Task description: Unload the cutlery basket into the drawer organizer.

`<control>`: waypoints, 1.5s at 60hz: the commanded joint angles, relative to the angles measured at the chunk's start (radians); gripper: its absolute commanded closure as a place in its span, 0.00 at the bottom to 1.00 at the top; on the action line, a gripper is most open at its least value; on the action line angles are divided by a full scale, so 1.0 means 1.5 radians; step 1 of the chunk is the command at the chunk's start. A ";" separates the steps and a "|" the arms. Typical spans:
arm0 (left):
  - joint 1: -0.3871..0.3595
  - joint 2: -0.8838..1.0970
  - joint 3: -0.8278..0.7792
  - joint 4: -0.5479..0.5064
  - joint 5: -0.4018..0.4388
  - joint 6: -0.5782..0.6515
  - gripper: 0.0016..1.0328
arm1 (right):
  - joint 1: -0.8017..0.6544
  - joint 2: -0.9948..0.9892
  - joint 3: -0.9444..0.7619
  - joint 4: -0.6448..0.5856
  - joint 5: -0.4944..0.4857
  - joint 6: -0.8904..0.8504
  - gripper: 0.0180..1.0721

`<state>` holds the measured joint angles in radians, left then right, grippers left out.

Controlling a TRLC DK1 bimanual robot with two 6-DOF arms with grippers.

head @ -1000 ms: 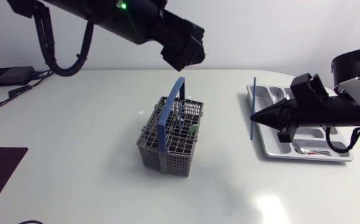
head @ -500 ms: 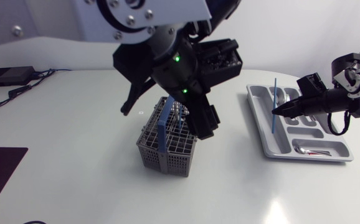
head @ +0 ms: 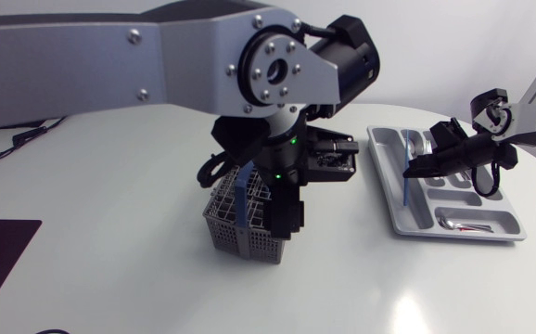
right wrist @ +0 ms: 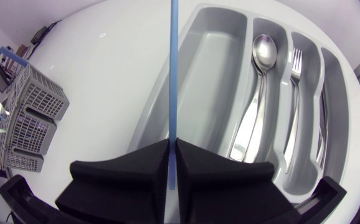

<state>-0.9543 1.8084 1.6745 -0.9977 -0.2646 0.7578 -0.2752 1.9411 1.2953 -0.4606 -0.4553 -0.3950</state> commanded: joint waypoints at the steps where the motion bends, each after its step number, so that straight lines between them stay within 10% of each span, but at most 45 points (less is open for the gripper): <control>1: -0.008 0.027 0.014 -0.009 -0.004 0.037 0.07 | 0.005 0.027 0.018 -0.015 0.005 0.022 0.71; 7: -0.004 0.051 0.037 -0.007 -0.004 0.045 0.07 | 0.004 0.026 0.014 -0.015 0.005 0.017 0.33; 14: 0.000 0.080 0.072 0.001 -0.025 0.042 0.09 | 0.004 0.010 -0.001 -0.012 0.002 0.008 0.20; 48: 0.007 0.185 0.134 0.009 -0.121 0.010 0.43 | 0.023 -0.175 -0.113 -0.010 -0.035 -0.004 0.20; 76: 0.003 0.207 0.145 -0.003 -0.162 -0.035 0.93 | 0.040 -0.260 -0.153 -0.023 -0.044 -0.010 0.20; 90: -0.004 0.188 0.168 -0.017 -0.162 -0.046 0.94 | 0.053 -0.306 -0.171 -0.032 -0.053 -0.013 0.20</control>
<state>-0.9508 2.0899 1.8889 -1.0126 -0.4992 0.7067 -0.2100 1.5192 1.0740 -0.4980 -0.5274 -0.4011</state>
